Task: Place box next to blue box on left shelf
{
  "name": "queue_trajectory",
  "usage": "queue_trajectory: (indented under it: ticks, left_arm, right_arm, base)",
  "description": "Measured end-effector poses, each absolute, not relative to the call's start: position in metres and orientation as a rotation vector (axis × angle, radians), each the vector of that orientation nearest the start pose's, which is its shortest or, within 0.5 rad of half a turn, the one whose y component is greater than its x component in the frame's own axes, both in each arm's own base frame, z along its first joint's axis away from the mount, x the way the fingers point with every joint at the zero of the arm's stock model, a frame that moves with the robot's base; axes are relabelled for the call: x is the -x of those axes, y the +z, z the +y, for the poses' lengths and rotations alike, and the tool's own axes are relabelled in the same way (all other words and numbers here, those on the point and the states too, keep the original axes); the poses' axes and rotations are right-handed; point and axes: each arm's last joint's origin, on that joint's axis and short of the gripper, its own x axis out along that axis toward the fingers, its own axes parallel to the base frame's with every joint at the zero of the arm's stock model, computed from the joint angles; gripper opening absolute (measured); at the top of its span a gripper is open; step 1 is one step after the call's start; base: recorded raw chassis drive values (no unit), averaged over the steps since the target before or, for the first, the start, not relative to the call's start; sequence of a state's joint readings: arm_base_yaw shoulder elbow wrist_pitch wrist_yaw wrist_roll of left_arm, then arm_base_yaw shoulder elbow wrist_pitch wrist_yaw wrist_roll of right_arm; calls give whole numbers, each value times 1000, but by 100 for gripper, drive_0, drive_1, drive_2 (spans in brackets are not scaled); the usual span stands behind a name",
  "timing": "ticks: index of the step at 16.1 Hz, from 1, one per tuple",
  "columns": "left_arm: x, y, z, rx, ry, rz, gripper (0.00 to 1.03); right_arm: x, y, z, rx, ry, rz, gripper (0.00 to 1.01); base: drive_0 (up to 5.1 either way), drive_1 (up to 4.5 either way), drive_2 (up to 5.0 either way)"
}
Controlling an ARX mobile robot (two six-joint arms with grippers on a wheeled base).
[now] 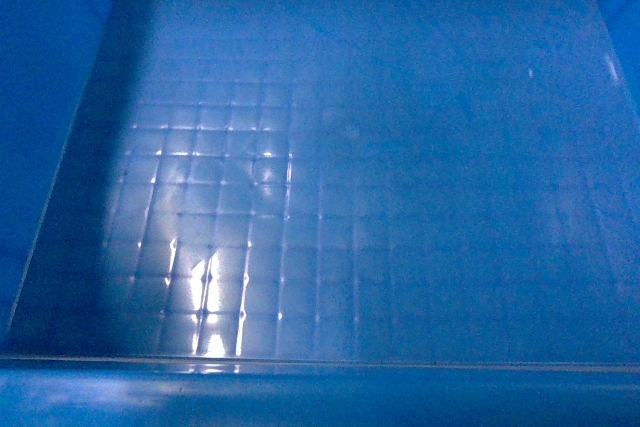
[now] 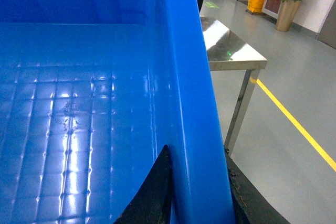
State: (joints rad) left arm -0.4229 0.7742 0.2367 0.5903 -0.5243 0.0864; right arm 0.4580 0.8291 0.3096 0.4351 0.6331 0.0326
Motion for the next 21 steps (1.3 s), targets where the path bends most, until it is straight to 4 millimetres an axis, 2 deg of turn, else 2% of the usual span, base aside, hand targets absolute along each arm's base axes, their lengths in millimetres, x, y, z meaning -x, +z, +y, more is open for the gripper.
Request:
queue_trajectory:
  ticks: [21]
  left_arm:
    - [-157, 219, -55, -64, 104, -40, 16]
  right_arm:
    - [-164, 220, 62, 12, -176, 72, 16]
  base:
    - [-494, 238, 238]
